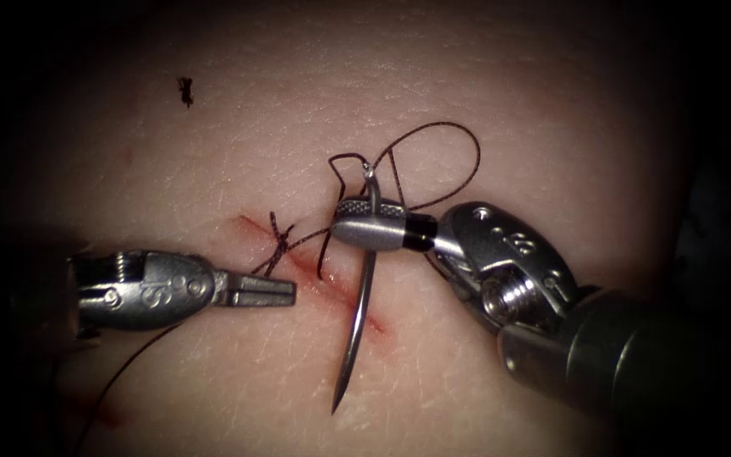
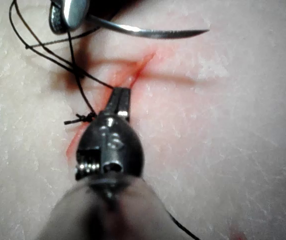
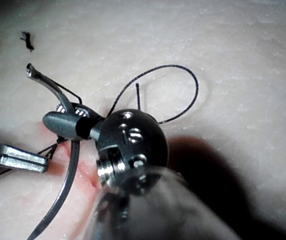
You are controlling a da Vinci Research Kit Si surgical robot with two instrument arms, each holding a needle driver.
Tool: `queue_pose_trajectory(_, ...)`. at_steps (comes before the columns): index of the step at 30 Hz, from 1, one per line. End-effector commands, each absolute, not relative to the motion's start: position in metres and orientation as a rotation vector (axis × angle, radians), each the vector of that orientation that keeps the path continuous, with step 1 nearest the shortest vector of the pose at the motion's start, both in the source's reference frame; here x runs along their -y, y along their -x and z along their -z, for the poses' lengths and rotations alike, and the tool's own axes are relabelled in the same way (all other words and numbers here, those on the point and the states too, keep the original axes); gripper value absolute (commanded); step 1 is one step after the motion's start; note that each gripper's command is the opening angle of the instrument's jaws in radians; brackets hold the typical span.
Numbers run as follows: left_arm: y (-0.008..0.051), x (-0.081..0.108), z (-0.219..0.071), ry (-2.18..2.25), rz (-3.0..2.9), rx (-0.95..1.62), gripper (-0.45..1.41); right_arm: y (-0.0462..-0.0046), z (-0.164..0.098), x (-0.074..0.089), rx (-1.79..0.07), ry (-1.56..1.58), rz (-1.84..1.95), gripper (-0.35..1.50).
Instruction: Wound Closure
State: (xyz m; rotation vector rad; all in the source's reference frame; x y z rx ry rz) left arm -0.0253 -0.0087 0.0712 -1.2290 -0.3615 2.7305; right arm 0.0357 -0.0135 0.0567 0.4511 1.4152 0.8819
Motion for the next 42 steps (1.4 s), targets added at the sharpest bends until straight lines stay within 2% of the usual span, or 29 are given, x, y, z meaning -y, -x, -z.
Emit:
queue_pose_trajectory(1,0.0259,0.0089,-0.0729,1.168,-2.765,0.397,-0.45,-0.0365,-0.0577,0.0147,-1.418,-0.422,-0.848,-0.35)
queue_pose_trajectory(19,0.0279,0.0093,-0.0759,0.967,-3.04,0.689,-0.45,-0.0359,-0.058,0.014,-1.443,-0.343,-0.819,-0.35)
queue_pose_trajectory(30,0.0303,0.0081,-0.0774,0.983,-3.057,0.696,-0.45,-0.0361,-0.0586,0.0151,-1.466,-0.288,-0.799,-0.35)
queue_pose_trajectory(42,0.03,0.0056,-0.0807,0.85,-3.137,0.721,-0.45,-0.0362,-0.059,0.015,-1.497,-0.212,-0.763,-0.35)
